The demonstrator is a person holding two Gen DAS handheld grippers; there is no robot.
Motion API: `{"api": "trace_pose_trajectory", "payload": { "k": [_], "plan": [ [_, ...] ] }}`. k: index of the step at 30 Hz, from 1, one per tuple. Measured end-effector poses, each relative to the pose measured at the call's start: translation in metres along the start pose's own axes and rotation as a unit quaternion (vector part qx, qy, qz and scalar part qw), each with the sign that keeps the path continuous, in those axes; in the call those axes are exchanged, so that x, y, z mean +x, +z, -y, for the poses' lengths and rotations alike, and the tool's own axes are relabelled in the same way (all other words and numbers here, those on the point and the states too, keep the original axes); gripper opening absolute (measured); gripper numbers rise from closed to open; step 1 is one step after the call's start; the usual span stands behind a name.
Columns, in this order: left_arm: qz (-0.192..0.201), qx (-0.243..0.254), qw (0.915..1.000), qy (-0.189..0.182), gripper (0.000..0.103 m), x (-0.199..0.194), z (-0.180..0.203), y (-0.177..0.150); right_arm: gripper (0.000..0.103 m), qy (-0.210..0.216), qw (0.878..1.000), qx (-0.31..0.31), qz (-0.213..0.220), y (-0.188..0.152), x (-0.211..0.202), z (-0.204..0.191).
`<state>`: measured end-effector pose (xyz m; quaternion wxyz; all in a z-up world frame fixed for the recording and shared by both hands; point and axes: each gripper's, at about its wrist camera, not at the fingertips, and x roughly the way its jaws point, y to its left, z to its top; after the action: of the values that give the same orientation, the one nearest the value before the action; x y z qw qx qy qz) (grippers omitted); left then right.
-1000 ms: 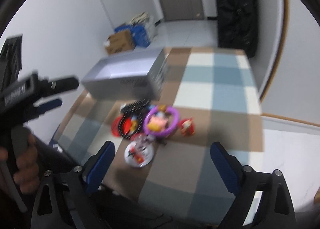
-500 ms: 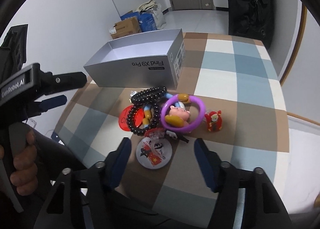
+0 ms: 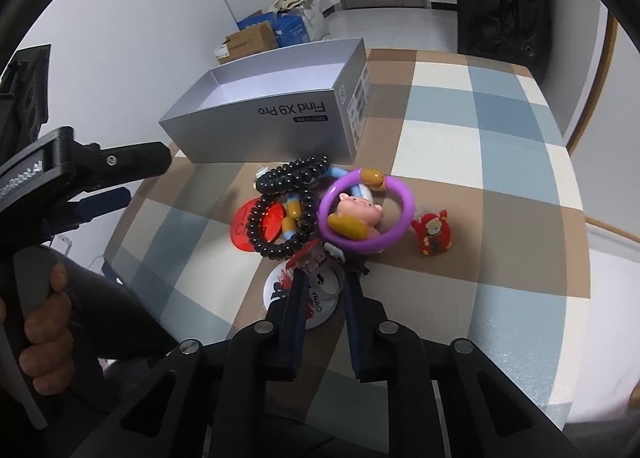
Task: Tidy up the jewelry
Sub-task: 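Grasp the black bead bracelet with the left tool while the right tool grasps the red-topped ring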
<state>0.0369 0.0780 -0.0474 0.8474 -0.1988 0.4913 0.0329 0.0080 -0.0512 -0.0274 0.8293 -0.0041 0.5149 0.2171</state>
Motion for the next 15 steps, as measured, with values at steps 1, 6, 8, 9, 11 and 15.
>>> {"api": "trace_pose_trajectory", "payload": {
  "k": [1, 6, 8, 9, 11, 15],
  "plan": [
    [0.000, 0.000, 1.0000, 0.001, 0.102, 0.0006, 0.0001, 0.0000, 0.016, 0.001, 1.000, 0.000, 0.001, 0.0000, -0.0010, -0.0006],
    [-0.007, 0.002, 1.0000, 0.003, 0.102, 0.0039, -0.0005, -0.0016, 0.014, 0.012, 1.000, -0.004, -0.001, 0.0001, -0.0021, -0.0029],
    [-0.010, 0.003, 0.9999, 0.005, 0.102, 0.0049, -0.0015, -0.0021, 0.007, 0.014, 1.000, -0.007, 0.002, -0.0008, -0.0044, -0.0048],
    [-0.010, 0.004, 0.9999, 0.006, 0.102, 0.0055, -0.0012, -0.0024, 0.007, 0.015, 1.000, -0.008, 0.003, -0.0010, -0.0050, -0.0054],
    [-0.012, 0.006, 0.9999, 0.007, 0.102, 0.0068, -0.0015, -0.0031, 0.006, 0.015, 1.000, -0.008, 0.004, -0.0012, -0.0057, -0.0050],
    [-0.017, 0.015, 0.9997, -0.002, 0.100, 0.0094, 0.0000, -0.0039, 0.005, 0.021, 1.000, -0.006, 0.007, -0.0005, -0.0082, -0.0034]
  ]
}}
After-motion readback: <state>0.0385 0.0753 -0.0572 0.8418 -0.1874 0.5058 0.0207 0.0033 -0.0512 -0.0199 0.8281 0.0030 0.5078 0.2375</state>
